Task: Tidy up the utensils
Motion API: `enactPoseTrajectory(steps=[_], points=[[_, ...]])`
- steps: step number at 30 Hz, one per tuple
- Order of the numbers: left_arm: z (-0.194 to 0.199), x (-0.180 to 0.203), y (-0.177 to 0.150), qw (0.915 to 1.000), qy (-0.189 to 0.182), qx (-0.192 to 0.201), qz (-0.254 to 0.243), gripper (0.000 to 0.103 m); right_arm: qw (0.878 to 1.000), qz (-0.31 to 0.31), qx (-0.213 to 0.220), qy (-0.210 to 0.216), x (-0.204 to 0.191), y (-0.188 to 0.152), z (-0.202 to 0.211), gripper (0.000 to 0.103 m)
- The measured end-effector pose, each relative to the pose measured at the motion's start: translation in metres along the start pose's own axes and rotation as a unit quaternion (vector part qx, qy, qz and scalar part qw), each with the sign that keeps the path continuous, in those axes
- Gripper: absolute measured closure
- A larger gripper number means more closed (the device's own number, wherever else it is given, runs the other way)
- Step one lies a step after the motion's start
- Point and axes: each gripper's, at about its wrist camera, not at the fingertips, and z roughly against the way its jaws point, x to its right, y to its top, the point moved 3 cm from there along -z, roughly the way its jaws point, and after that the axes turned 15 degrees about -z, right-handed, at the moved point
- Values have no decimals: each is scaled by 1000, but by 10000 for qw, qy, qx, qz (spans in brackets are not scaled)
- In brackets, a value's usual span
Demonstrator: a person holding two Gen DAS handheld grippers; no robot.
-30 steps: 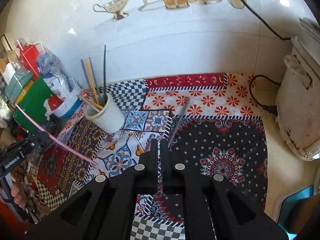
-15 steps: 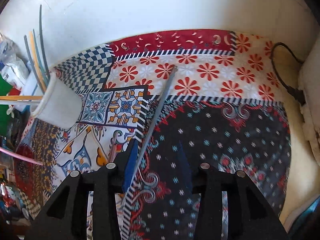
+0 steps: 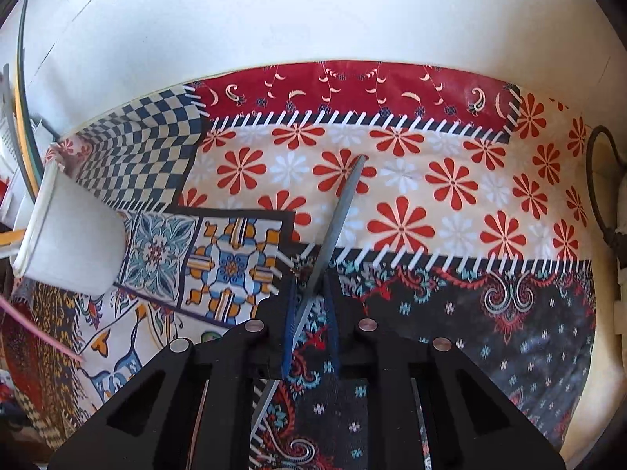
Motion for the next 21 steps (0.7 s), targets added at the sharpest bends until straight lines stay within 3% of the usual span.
enactPoseTrajectory(steps=[5,10,13,21], points=[[-9,-1,-3,9999,54,-106,-39,103,9999,85,43,-115,-7,8,-5,94],[-40,-19,-16,9980,14,-566,294,96,9997,210,45,-142,-8,9,-8,97],[-66,-35,-25,9940,-237,-868,625,90,9998,201,-34,-59,-6,5,-5,97],[-132,-61,-30,9798,-662,-1390,1277,87,9995,12,72,316,15,-10,31,98]])
